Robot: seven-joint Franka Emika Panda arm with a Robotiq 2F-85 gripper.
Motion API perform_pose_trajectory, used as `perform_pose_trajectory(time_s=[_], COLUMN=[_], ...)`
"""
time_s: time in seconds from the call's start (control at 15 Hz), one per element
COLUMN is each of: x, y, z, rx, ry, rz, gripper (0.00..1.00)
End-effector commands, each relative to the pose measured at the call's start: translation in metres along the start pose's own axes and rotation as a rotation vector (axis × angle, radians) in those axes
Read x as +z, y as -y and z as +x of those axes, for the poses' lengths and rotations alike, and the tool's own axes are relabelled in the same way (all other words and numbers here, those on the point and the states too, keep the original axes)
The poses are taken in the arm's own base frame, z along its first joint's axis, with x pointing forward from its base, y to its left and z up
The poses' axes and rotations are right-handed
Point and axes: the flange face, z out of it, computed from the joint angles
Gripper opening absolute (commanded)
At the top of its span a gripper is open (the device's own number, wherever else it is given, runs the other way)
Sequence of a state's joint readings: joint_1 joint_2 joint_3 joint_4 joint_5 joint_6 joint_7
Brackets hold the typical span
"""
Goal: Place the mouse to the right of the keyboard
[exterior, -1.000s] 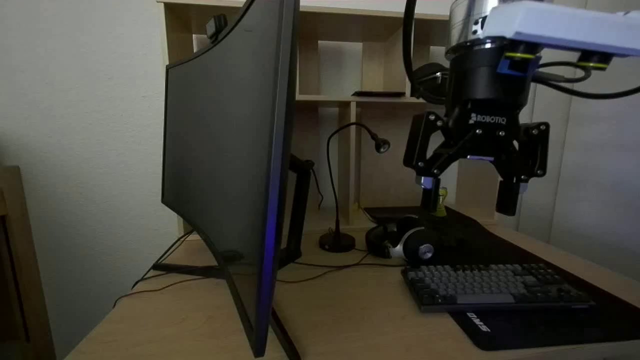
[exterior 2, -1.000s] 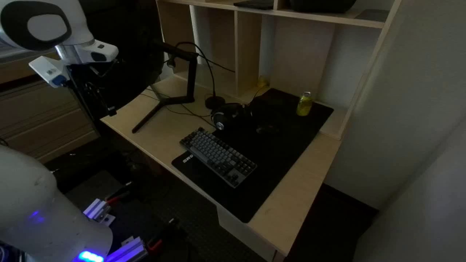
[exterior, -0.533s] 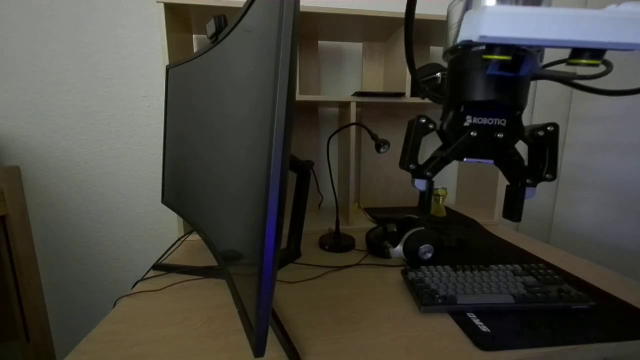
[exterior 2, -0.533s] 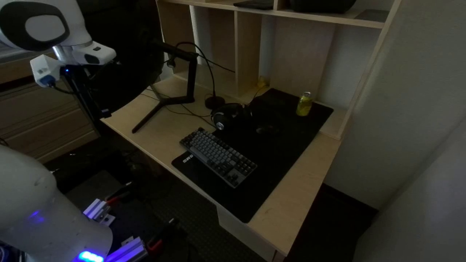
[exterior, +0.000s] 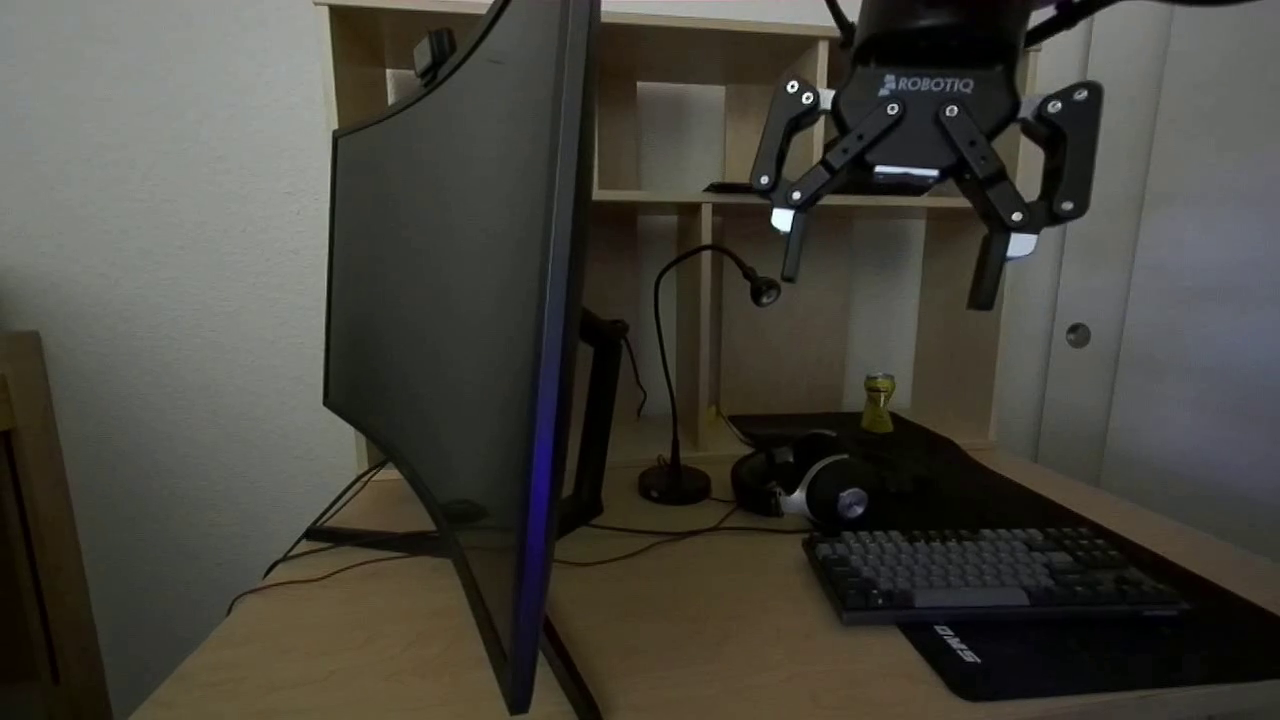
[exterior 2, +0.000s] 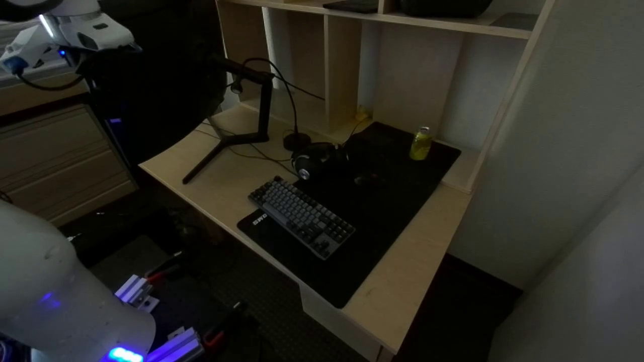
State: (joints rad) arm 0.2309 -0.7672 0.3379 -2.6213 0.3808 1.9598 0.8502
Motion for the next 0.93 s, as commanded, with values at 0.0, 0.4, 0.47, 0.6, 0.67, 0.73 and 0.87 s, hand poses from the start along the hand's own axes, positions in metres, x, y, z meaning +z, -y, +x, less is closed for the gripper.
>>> perform_pose_trajectory(time_s=[0.0, 0.4, 0.47, 0.6, 0.67, 0.73, 0.87], x=[0.013, -0.024, -0.033, -0.051, -0.038, -0.046, -0.051], y=[0.000, -0.117, -0.142, -0.190, -0.160, -0.180, -0.196], z=[0.006, 0.137, 0.156, 0.191, 0.165, 0.177, 0.188], rx=[-0.021, 0.386, 0.453, 0.568, 0.499, 0.540, 0.573], ry=[0.012, -0.022, -0.024, 0.002, -0.031, -0.029, -0.022], rz=[-0.061, -0.032, -0.004, 0.078, 0.044, 0.073, 0.095], gripper=[1.00, 1.00, 1.00, 1.00, 1.00, 1.00, 1.00])
